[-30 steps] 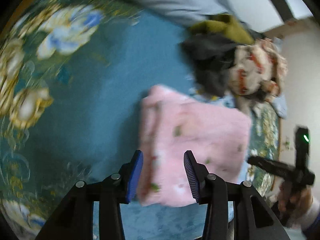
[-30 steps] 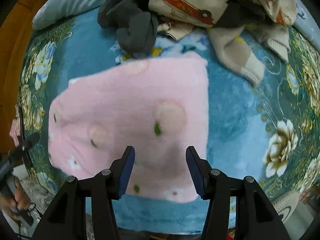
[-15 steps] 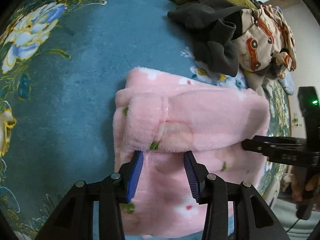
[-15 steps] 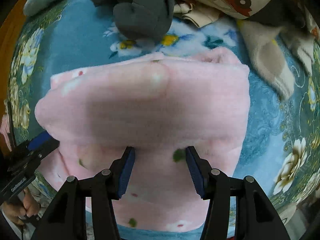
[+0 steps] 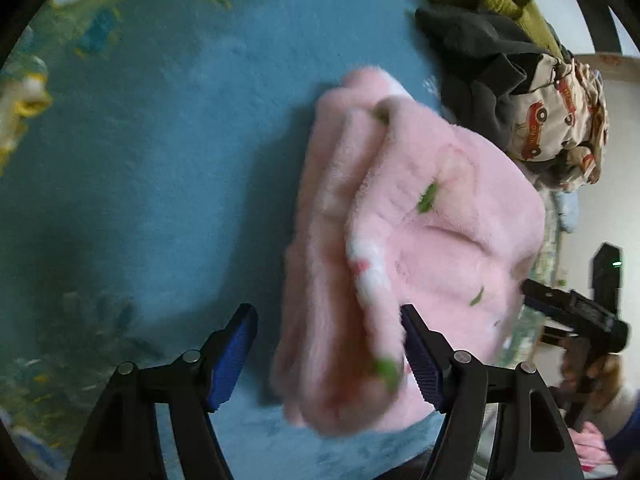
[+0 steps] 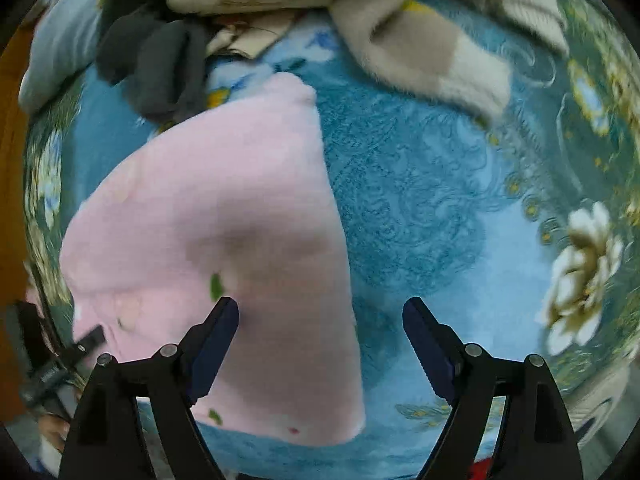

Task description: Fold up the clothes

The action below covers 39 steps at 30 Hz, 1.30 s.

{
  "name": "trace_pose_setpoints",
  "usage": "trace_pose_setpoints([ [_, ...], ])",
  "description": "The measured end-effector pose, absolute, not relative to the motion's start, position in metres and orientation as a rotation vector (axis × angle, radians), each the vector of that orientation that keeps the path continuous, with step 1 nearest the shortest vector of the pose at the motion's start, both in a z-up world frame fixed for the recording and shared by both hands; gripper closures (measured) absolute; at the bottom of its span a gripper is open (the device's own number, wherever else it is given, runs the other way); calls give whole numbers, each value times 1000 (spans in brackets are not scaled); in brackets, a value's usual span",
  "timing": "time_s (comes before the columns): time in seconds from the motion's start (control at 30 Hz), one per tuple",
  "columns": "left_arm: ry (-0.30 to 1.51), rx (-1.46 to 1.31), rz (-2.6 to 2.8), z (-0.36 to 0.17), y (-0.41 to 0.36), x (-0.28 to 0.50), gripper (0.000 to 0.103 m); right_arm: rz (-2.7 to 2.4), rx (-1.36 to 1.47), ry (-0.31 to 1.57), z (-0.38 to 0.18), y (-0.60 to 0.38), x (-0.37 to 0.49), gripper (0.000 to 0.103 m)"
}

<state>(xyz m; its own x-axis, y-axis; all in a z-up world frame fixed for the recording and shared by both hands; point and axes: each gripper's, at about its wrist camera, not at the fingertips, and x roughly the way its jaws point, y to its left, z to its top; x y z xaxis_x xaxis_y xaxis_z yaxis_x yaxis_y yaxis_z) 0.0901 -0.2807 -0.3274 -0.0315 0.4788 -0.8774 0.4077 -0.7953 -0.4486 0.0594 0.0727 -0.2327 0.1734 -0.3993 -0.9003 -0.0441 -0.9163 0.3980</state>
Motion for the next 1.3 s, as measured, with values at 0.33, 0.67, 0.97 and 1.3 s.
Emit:
trace_pose_setpoints([
  [0.33,-1141,-2100,1927,-345,-289,79,31,-1736,2203,-545,-252,62,43,27],
  [0.67,-1340,-1993,2020,-313,-309,104,67,-1750,2157,-658,-202,62,49,80],
  [0.97,-1106,-1886,2220,-239,-399,115,67,-1644,1949,-651,-157,-20,37,81],
  [1.3,-831,-1975,2465,-222,-519,47,67,-1639,1789,-538,-128,-175,-35,82],
])
